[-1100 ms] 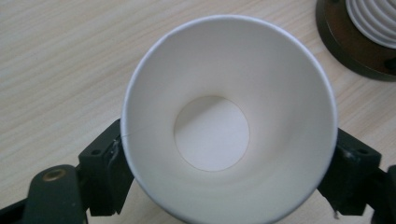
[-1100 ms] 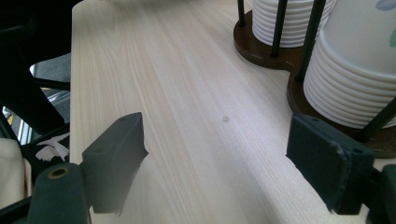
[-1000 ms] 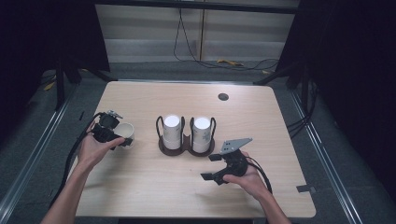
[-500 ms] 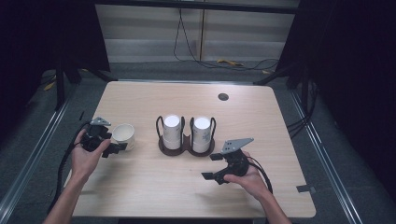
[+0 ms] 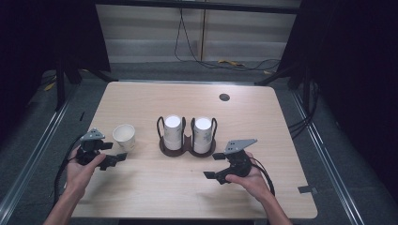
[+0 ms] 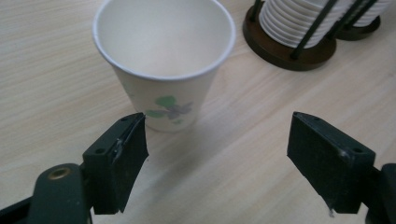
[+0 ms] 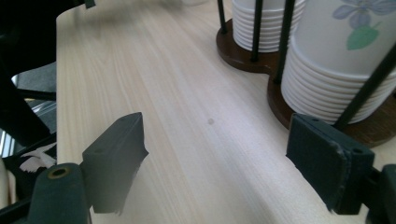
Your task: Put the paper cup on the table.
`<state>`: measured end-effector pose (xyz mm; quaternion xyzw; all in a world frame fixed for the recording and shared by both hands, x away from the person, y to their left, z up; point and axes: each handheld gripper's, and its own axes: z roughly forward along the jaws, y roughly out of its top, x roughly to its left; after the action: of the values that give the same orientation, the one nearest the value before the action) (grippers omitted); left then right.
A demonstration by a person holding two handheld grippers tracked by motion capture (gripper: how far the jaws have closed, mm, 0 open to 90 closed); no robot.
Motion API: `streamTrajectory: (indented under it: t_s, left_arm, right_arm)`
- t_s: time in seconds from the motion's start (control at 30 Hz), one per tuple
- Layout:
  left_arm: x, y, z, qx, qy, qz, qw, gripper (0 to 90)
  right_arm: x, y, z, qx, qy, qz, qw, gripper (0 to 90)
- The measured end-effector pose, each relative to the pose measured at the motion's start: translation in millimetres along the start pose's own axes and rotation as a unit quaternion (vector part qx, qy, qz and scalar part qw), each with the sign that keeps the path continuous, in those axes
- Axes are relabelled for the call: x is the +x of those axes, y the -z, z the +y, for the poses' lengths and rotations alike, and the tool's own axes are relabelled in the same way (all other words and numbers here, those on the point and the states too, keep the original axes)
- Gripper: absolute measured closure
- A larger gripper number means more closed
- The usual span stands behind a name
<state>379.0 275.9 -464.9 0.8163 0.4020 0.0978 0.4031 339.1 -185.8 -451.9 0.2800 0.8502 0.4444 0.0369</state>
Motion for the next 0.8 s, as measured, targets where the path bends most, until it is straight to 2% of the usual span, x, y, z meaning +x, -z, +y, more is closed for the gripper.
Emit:
streamTrajectory:
  t_s: [0.1, 0.23, 0.3, 0.43, 0.53, 0.67, 0.7, 0.8]
  left_arm:
    - [-9.1, 1.5, -5.0, -0.007, 0.000, 0.004, 1.0000, 19.9]
    - [-22.4, -2.2, -10.4, -0.001, 0.000, -0.004, 1.0000, 19.9]
    - [-30.5, -4.1, -13.4, 0.004, -0.009, -0.010, 0.9999, 19.9]
    - [-46.0, -4.9, -18.6, 0.006, -0.023, 0.003, 0.9997, 20.4]
    - [-59.7, -6.7, -21.7, -0.003, -0.024, -0.007, 0.9997, 21.1]
    - [-77.4, -13.6, -21.1, -0.017, -0.035, -0.037, 0.9986, 21.1]
    - [-80.2, -15.4, -19.9, -0.021, -0.034, -0.039, 0.9984, 21.1]
    - [-86.0, -21.0, -17.4, -0.038, -0.030, -0.046, 0.9977, 21.0]
  right_arm:
    - [-1.5, 0.7, -1.0, -0.008, -0.007, -0.010, 0.9999, 19.5]
    - [-1.4, 1.9, -1.8, -0.010, -0.010, -0.020, 0.9997, 19.6]
    - [-0.8, 2.5, -3.1, -0.014, -0.014, -0.029, 0.9994, 19.6]
    - [2.3, 6.3, -5.7, -0.019, -0.019, -0.048, 0.9985, 19.8]
    - [5.0, 9.9, -8.0, -0.024, -0.025, -0.065, 0.9973, 19.0]
    - [10.0, 14.8, -11.8, -0.033, -0.030, -0.081, 0.9958, 18.3]
    - [11.4, 15.6, -12.6, -0.034, -0.033, -0.085, 0.9952, 18.3]
    - [16.8, 19.0, -18.9, -0.040, -0.047, -0.113, 0.9917, 17.9]
